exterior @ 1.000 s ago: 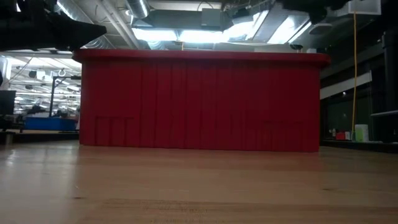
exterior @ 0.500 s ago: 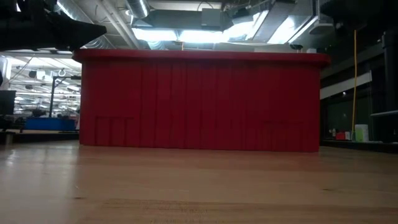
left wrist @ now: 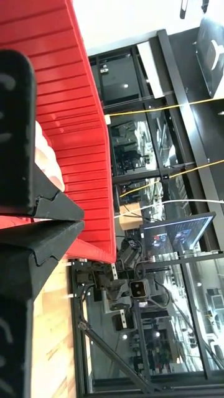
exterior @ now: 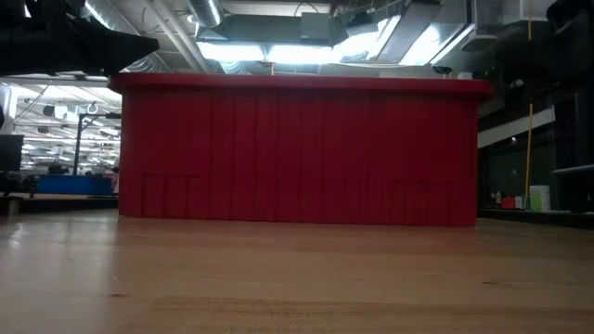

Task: Pick and place slides into bin
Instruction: Return to Home Position

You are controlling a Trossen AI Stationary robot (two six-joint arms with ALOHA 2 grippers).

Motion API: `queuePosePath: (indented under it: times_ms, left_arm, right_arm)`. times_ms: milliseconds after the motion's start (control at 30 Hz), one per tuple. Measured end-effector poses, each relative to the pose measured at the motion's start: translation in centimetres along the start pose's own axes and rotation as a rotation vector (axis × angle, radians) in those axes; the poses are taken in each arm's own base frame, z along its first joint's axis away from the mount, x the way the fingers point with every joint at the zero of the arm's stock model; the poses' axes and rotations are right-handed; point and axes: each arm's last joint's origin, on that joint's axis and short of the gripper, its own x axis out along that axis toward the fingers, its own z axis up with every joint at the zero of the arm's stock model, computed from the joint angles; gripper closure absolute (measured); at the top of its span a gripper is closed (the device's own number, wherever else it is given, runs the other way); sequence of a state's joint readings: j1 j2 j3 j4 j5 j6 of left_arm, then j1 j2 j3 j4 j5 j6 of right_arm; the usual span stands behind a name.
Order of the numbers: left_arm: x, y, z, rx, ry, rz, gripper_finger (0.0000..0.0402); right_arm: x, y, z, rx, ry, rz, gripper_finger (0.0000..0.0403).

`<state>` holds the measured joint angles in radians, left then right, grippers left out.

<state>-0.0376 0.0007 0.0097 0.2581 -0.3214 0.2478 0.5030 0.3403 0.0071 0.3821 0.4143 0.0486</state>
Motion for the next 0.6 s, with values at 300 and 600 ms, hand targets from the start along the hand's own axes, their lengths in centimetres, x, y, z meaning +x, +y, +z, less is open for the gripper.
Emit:
queuePosePath:
  times_ms: [300, 600]
  left_arm:
    - [0.00, 0.00, 0.00, 0.000, 0.000, 0.001, 0.0397]
    - [0.00, 0.00, 0.00, 0.000, 0.000, 0.001, 0.0397]
  right_arm:
    - [0.01, -0.04, 0.13, -0.130, -0.012, -0.006, 0.0386]
    - [0.12, -0.82, 0.19, -0.127, -0.012, -0.153, 0.0386]
